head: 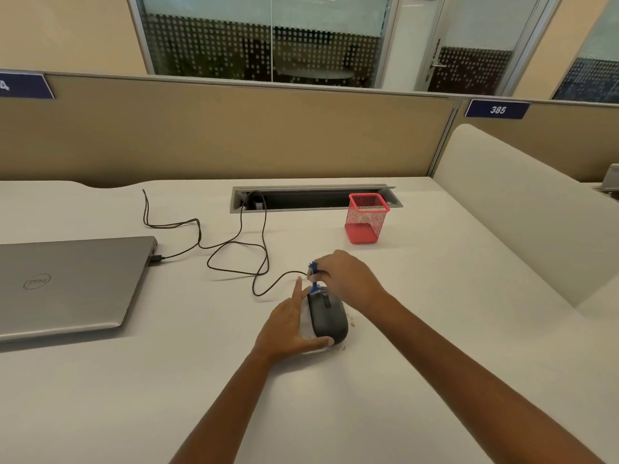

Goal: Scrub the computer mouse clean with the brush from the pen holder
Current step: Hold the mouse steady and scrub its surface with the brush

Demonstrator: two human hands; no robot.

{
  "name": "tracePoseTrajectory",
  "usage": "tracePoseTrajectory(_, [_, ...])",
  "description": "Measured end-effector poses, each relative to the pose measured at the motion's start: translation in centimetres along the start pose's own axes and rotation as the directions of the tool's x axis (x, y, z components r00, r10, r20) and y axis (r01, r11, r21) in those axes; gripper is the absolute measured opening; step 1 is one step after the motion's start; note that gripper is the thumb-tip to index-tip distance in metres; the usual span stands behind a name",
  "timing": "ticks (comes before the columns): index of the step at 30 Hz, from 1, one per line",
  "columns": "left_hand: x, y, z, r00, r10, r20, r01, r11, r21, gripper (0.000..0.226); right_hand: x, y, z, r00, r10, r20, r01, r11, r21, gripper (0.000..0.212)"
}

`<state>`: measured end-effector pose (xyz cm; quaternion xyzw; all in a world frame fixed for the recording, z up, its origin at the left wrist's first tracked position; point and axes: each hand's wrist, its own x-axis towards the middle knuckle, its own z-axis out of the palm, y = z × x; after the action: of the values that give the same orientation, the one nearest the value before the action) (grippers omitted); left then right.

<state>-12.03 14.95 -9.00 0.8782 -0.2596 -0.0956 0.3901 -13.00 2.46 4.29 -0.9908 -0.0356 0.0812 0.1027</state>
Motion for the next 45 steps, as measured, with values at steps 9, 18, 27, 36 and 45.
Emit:
tracePoseTrajectory(9, [-0.2,0.1,0.1,1.0,0.0,-0.011,0.0,1.0,-0.01,0.126,-2.3,0.1,1.3,0.985,-0.065,0.159,0.079,0.993,-0.084,0.026])
tracePoseTrajectory(18, [-0.1,0.1,0.1,0.999,0.017,-0.045,-0.015,0.999,0.041,0.112,-1.5,-1.2,1.3,0.98,-0.188,0.067,0.198,0.958,-0.205,0.029])
tracePoseTrajectory(27, [-0.3,0.5,-0.2,0.999,0.037,-0.032,-0.035,0.998,0.056,0.116,-2.7,0.1,-0.1,0.977,-0.213,0.009,0.213,0.973,-0.093,0.02])
tracePoseTrajectory(36, [-0.6,0.8,-0.4,1.0,0.028,-0.003,-0.027,0.999,0.046,0.117,0.2,3.3,1.3,0.977,0.112,-0.183,-0.044,0.939,0.34,0.025])
tracePoseTrajectory(45, [-0.6,0.8,-0.4,1.0,0.024,-0.003,-0.024,0.999,0.031,0.12,-2.1,4.9,0.4,0.996,0.056,-0.069,-0.028,0.937,0.348,0.022])
